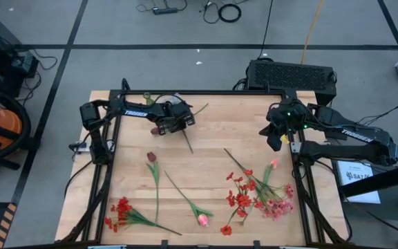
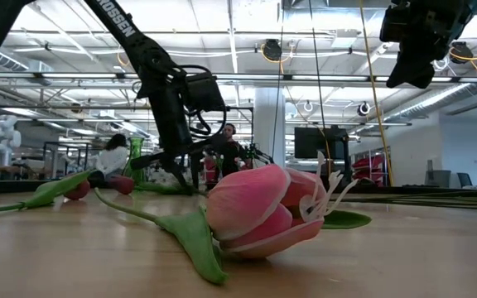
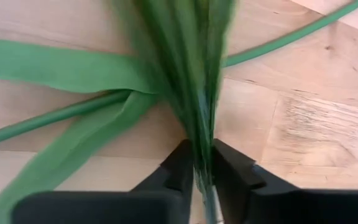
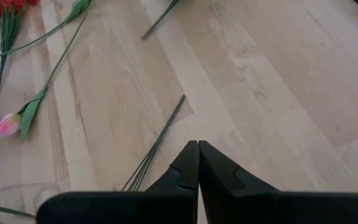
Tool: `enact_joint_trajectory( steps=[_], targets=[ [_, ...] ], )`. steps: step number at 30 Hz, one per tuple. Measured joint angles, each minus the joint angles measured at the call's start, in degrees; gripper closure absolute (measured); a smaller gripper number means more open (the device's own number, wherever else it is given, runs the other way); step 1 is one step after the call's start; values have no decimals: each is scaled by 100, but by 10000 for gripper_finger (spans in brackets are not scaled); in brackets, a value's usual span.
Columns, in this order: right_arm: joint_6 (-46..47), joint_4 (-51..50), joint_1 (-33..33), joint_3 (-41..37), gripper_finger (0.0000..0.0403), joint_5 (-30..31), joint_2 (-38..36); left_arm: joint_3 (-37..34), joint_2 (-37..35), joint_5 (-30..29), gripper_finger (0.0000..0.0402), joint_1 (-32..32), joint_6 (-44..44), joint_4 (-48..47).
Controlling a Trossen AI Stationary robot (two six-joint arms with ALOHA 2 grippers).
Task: Sort flowers into vase by color
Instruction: Put the light blue flowers into the green vase
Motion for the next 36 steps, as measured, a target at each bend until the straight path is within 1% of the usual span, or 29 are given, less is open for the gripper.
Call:
enact_joint_trajectory(
  steps=[3, 7, 10, 15, 17, 19, 24, 26, 28, 30, 32, 33, 36],
  targets=[
    [-2, 0, -1, 0, 403, 2, -1, -3, -22, -16, 384, -15, 96, 27],
    [-11, 0, -1, 0, 403, 1, 0, -26, -252, -222, 389, -137, 125, 60],
    [-79, 2, 0, 0, 403, 30, -1, -20, -685, -321, 388, -247, 342, 87],
    [-13, 11, -1, 0, 403, 511, 2, -20, -1598, -706, 388, -552, 846, 103],
    [77, 9, -1, 0, 403, 677, 2, -16, -2014, -1018, 388, -660, 1323, 159],
    [124, 9, -1, 0, 403, 825, 2, -13, -2424, -1301, 388, -733, 2090, 102],
    [191, 0, 2, 0, 403, 1460, 2, -13, -3342, -1487, 388, -714, 5225, -186],
    [205, 0, 1, 0, 403, 1569, 2, -12, -3610, -1520, 388, -718, 6102, -186],
    [271, 0, 2, 0, 403, 1612, 2, -9, -3800, -1679, 388, -731, 6414, -185],
    [473, 2, 2, 0, 403, 1621, 2, -11, -3897, -2055, 388, -719, 6553, -182],
    [604, 0, 2, 0, 403, 1622, 2, -70, -4025, -2211, 389, -651, 7099, -139],
    [647, 1, 2, 0, 403, 1625, 2, -110, -4116, -2129, 390, -599, 7336, -87],
    [702, 2, 2, 0, 403, 1713, 4, -339, -4429, -1329, 391, -319, 7609, 141]
  ],
)
